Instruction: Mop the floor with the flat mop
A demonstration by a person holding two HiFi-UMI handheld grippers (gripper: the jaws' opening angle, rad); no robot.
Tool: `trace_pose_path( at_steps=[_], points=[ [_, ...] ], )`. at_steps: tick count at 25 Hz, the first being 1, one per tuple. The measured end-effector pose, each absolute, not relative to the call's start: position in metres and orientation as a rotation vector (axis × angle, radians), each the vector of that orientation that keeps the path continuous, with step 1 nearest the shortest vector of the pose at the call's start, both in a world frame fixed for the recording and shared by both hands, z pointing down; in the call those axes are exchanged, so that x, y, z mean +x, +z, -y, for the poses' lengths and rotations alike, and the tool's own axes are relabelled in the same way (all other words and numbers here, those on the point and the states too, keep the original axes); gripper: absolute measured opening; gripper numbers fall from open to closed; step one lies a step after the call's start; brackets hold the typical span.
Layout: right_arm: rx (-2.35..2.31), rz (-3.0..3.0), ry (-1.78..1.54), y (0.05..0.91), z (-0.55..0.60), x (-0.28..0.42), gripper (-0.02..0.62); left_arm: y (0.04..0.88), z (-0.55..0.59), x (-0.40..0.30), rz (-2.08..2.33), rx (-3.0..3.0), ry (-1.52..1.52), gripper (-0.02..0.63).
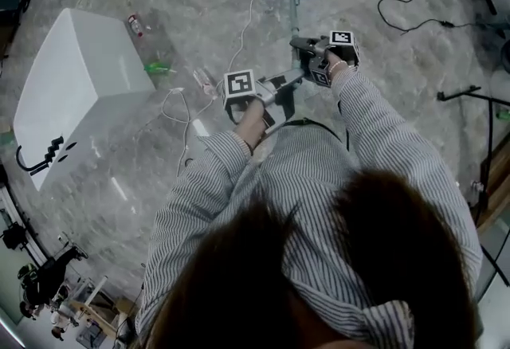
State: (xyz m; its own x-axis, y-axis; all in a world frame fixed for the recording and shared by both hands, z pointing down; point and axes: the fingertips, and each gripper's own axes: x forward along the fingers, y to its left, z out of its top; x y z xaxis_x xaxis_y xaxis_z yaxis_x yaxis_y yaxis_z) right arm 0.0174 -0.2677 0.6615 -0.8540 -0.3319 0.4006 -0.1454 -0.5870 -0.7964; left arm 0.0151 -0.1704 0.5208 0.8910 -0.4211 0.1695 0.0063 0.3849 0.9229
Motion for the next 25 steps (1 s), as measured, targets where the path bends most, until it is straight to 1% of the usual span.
trace_pose_path(
  at_steps=[2, 7, 12, 18, 25],
  points=[
    [-0.779, -1.417, -2.611, 0.660, 0.305, 0.022, 0.133, 0.514, 0.209, 0.020, 0.395, 1.160, -0.274, 0.184],
    [-0.784, -1.419, -2.589, 0.657, 0.451, 0.032, 0.133, 0.520, 0.356, 0.027, 0.416, 1.203, -0.246, 0.189],
    [-0.850, -1.397, -2.532, 0.670, 0.540, 0.046, 0.133, 0.531, 0.441, 0.039, 0.425, 1.185, -0.279, 0.189],
    [-0.917, -1.376, -2.483, 0.679, 0.581, 0.055, 0.133, 0.544, 0.478, 0.047, 0.423, 1.150, -0.301, 0.181],
    [-0.952, -1.350, -2.477, 0.683, 0.568, 0.061, 0.126, 0.558, 0.465, 0.054, 0.428, 1.131, -0.291, 0.170]
  ],
)
